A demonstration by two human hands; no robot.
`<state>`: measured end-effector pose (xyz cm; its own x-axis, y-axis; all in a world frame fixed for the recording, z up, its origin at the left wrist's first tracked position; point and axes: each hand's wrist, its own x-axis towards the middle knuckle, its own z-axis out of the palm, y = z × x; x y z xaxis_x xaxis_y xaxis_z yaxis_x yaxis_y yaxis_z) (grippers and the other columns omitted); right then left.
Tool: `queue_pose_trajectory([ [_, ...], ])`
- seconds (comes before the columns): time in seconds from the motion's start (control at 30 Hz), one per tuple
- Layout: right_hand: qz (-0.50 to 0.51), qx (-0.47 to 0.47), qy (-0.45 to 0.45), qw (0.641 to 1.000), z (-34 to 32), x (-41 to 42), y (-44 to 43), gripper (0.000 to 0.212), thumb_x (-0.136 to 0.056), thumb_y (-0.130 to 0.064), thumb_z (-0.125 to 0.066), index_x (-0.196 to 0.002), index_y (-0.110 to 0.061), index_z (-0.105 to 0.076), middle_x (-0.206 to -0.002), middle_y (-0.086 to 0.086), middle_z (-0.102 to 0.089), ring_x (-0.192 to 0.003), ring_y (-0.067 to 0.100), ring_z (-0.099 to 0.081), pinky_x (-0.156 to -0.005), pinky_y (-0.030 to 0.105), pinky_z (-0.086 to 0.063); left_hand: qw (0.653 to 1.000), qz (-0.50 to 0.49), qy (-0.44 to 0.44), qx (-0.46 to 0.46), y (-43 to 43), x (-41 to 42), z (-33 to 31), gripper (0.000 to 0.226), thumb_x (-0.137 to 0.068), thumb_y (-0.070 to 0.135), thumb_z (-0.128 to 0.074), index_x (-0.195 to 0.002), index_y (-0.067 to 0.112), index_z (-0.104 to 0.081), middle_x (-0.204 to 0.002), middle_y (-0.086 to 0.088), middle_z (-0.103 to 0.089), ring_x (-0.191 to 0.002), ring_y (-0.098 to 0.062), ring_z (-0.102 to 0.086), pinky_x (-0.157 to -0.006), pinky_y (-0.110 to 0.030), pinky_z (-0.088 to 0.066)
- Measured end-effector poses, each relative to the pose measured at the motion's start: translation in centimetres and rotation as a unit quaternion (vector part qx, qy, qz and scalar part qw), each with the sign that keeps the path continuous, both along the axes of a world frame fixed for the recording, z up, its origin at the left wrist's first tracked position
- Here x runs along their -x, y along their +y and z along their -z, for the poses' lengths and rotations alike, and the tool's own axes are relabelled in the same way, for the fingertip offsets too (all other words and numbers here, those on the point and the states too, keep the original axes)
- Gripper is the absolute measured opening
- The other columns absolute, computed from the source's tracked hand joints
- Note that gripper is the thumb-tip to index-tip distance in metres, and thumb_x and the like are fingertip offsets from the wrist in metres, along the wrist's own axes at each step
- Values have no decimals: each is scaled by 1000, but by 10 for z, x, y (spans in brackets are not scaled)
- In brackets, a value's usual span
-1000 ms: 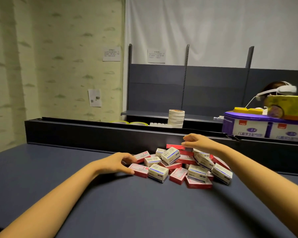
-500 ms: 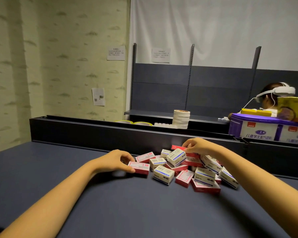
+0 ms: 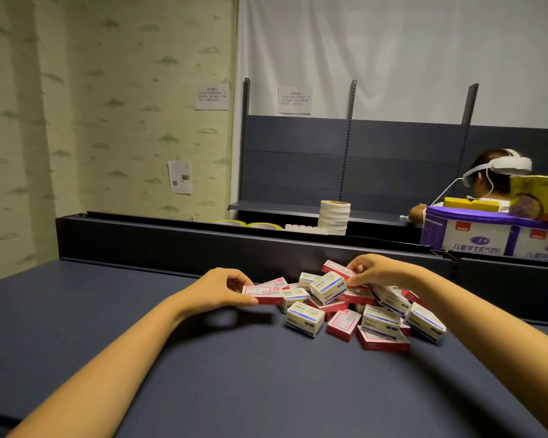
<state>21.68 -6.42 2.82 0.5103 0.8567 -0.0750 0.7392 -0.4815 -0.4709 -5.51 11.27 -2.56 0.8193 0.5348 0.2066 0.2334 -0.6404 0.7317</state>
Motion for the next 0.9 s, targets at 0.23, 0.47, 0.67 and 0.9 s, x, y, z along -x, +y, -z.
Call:
queue_pose_trajectory([
  [0.23, -26, -90, -63, 994, -11, -6, -39, 42, -81, -20, -69, -120, -12, -54, -112, 4, -57, -97, 14, -53, -76, 18, -44, 997, 6, -79, 11, -33, -18, -11, 20, -73, 22, -78, -89, 25, -66, -90, 6, -71, -84, -10, -67, -69, -17, -54],
  [0.47, -37, -126, -93, 987, -37, -5, -124, 39, -79, -24, -71, -115, -17, -58, -99, -5, -58, -84, 8, -56, -70, 13, -45, 993, 29, -105, 33, -101, -50, -25, 28, -74, 22, -77, -99, 15, -68, -93, -1, -72, -86, -13, -69, -74, -25, -56],
  [0.67, -31, -144, -41, 988, -40, -10, -235, 29, -80, -21, -69, -106, -24, -57, -95, -13, -59, -88, 6, -60, -66, 13, -49, 995, 63, -75, 17, -195, -94, -34, 32, -74, 30, -77, -103, 22, -65, -100, 3, -70, -91, -13, -67, -82, -31, -57],
  [0.9, -29, -186, 16, 982, -34, -36, -385, 29, -77, -19, -71, -102, -30, -59, -101, -8, -66, -94, 10, -63, -76, 19, -53, 993, 93, -74, -3, -328, -128, -30, 26, -77, 32, -73, -101, 24, -65, -95, 12, -68, -85, 0, -65, -63, -7, -49],
])
